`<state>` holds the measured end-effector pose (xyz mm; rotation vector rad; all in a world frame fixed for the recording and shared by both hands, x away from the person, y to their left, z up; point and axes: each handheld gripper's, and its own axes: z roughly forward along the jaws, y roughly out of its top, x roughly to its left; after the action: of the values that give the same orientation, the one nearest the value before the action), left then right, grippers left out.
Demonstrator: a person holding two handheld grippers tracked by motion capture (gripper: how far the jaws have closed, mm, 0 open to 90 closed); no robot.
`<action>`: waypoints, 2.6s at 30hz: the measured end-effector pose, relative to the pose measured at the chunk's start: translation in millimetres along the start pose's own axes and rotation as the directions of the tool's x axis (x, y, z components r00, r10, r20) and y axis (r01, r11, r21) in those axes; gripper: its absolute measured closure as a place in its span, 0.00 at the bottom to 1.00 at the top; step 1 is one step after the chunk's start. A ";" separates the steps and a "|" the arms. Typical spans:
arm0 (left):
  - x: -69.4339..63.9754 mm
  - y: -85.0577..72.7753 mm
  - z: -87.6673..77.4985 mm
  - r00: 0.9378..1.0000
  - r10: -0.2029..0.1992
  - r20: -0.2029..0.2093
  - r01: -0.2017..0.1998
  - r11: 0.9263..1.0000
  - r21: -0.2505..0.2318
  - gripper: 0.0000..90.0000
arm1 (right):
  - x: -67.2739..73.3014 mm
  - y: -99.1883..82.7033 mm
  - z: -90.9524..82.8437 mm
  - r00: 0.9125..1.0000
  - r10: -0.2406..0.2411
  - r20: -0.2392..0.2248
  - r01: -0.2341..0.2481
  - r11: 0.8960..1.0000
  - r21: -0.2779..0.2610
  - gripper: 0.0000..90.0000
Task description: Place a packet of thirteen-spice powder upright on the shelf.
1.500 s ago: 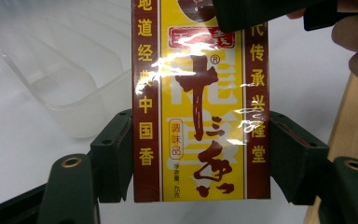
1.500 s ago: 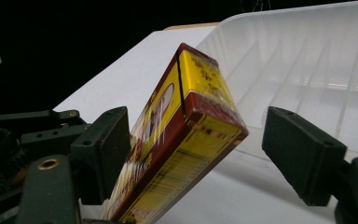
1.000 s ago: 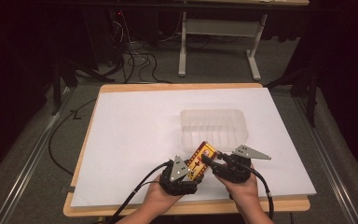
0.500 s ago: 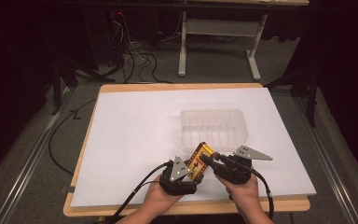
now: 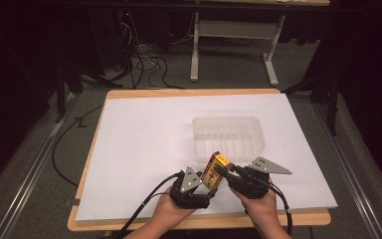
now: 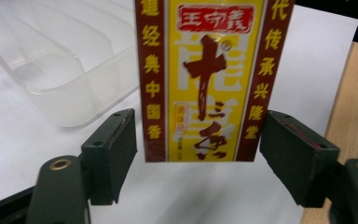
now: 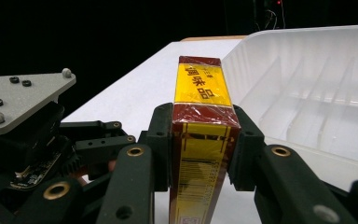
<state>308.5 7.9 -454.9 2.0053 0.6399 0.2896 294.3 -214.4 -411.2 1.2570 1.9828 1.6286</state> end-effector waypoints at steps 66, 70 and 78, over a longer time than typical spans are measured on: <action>92.1 -21.9 -93.7 0.955 -0.105 -0.278 0.108 0.994 -0.003 0.25 | -48.2 71.3 3.9 0.851 0.037 0.524 0.045 0.989 -0.143 0.75; 89.9 -22.0 -92.5 0.957 -0.091 -0.275 0.096 0.995 0.005 0.25 | -52.2 74.2 20.0 0.835 0.048 0.549 0.037 0.989 -0.143 0.75; 91.3 -21.7 -95.8 0.957 -0.099 -0.272 0.102 0.995 -0.004 0.25 | -58.6 72.1 38.5 0.818 0.059 0.573 0.022 0.991 -0.134 0.75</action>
<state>334.3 137.4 -431.5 1.9516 0.9152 0.5073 386.3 -234.9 -376.2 1.4956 1.4612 1.1637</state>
